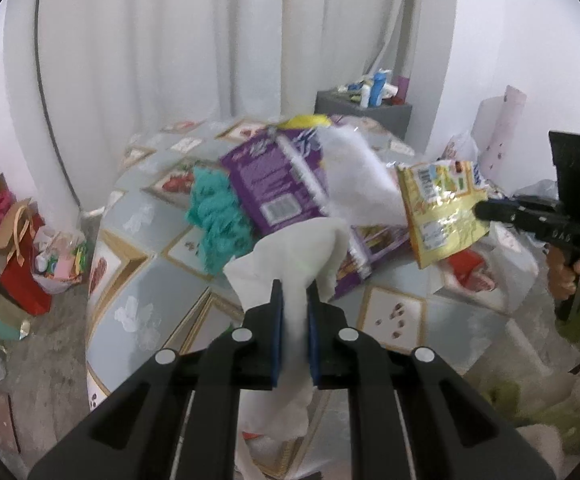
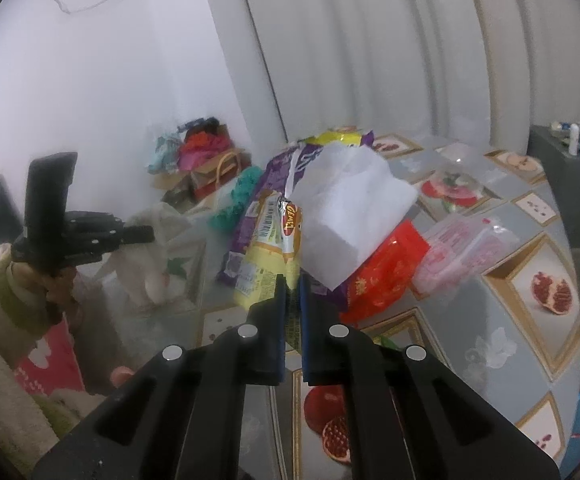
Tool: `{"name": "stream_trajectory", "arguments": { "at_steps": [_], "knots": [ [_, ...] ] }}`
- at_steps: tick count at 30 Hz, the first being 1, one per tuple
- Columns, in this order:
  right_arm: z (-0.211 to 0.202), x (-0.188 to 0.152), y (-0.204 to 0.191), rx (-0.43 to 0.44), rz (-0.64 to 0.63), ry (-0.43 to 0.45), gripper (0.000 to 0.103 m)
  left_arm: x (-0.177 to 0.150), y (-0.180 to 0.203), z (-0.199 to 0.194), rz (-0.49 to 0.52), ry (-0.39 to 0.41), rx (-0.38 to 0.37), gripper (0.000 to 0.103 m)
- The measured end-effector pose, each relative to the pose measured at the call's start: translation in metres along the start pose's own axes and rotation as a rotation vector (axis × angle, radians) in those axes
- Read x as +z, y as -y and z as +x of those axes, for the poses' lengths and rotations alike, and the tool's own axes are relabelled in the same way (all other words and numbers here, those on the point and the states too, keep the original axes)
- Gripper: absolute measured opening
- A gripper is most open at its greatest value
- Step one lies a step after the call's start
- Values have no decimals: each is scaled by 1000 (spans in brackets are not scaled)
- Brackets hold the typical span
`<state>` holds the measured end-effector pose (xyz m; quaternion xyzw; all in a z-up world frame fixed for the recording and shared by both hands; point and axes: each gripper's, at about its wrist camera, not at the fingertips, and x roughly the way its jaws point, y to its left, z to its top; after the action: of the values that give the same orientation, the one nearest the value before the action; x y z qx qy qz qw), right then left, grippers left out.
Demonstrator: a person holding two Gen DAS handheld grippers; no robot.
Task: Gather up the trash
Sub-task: 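Carry the yellow packet and white tissue over the blue wastebasket with both grippers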
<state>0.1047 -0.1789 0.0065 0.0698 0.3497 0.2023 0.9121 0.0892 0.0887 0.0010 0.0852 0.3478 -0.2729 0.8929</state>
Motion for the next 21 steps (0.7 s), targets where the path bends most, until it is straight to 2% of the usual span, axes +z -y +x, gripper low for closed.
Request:
{"name": "stream_trajectory", "arguments": {
  "at_steps": [12, 17, 21],
  "knots": [
    [-68, -25, 20, -116, 91, 121, 4, 43, 69, -9, 125, 83, -121, 10],
    [-111, -46, 42, -208, 161, 191, 4, 68, 108, 0, 187, 96, -193, 10],
    [-148, -70, 67, -305, 241, 247, 4, 94, 152, 18, 243, 80, -286, 10]
  ]
}}
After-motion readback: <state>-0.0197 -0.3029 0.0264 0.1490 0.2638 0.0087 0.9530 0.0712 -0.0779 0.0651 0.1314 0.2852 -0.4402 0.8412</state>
